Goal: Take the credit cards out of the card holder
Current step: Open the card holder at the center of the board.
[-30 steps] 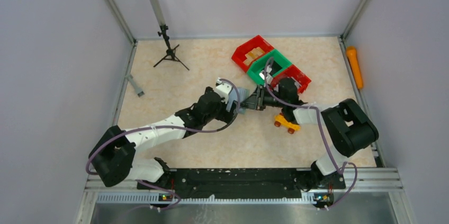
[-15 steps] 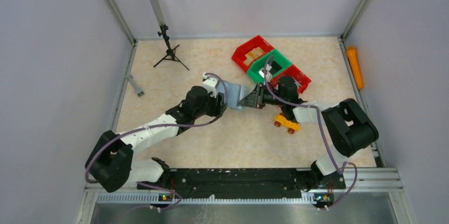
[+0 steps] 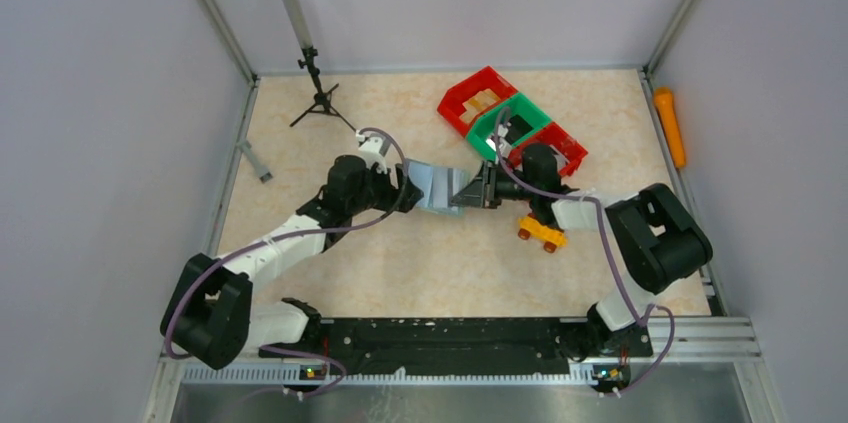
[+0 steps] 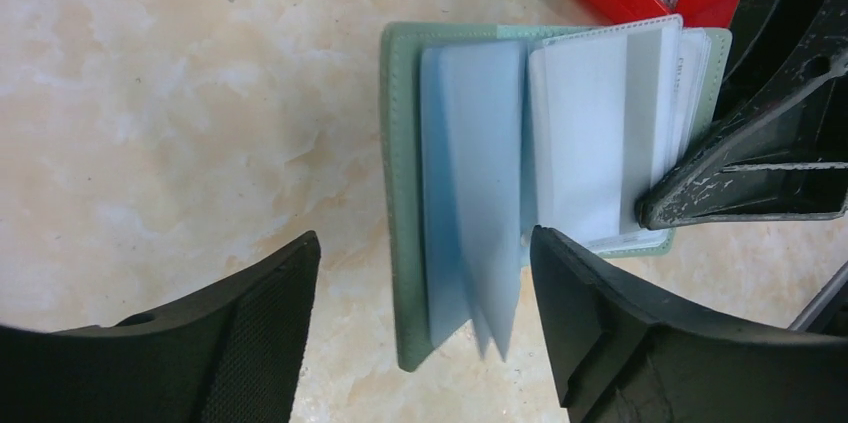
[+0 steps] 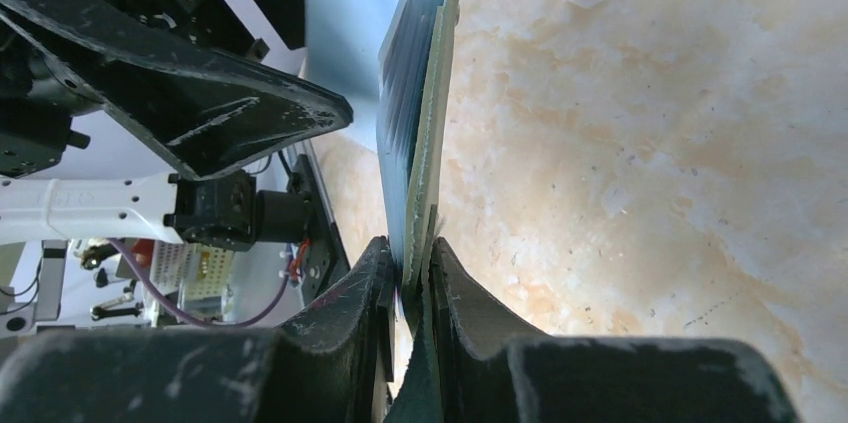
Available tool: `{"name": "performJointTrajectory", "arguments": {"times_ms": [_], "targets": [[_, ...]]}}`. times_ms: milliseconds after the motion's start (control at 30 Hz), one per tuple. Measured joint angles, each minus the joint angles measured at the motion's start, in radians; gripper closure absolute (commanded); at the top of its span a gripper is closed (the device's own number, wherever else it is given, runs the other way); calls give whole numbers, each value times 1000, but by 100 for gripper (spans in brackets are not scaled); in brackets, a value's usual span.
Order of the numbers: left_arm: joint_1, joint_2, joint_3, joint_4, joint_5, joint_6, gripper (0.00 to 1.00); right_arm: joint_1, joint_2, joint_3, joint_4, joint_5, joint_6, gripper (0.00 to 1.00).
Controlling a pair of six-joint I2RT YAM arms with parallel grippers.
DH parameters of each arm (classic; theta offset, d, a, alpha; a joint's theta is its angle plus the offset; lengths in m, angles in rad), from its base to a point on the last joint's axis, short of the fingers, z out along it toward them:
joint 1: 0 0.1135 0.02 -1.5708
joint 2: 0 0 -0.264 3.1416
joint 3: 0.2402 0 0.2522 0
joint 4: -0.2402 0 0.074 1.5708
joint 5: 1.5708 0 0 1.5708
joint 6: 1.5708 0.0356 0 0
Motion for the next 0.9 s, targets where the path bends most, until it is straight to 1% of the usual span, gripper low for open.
{"name": "performJointTrajectory", "arguments": {"times_ms": [167,200,300,400,467,567,633,767,900], "targets": [[15,0,0,8,21,-30,2,1,7,5,-29,-1,-14,100],[18,0,0,10,29,-37,2,1,7,5,-29,-2,-17,100],[47,13,-3,33,94,-66,2,2,7,5,-26,-10,-18,100],[90,63,-2,75,175,-102,5,2,7,5,-24,-14,-18,100],[114,98,-3,90,224,-124,9,2,7,5,-17,-20,-16,100],[136,127,-3,110,287,-152,19,2,7,5,0,-30,-10,100],[146,141,-3,136,337,-171,28,2,7,5,16,-35,-5,100],[155,161,-4,190,429,-198,53,2,7,4,50,-43,9,100],[156,162,-14,241,488,-214,77,2,7,3,75,-57,22,100]]}}
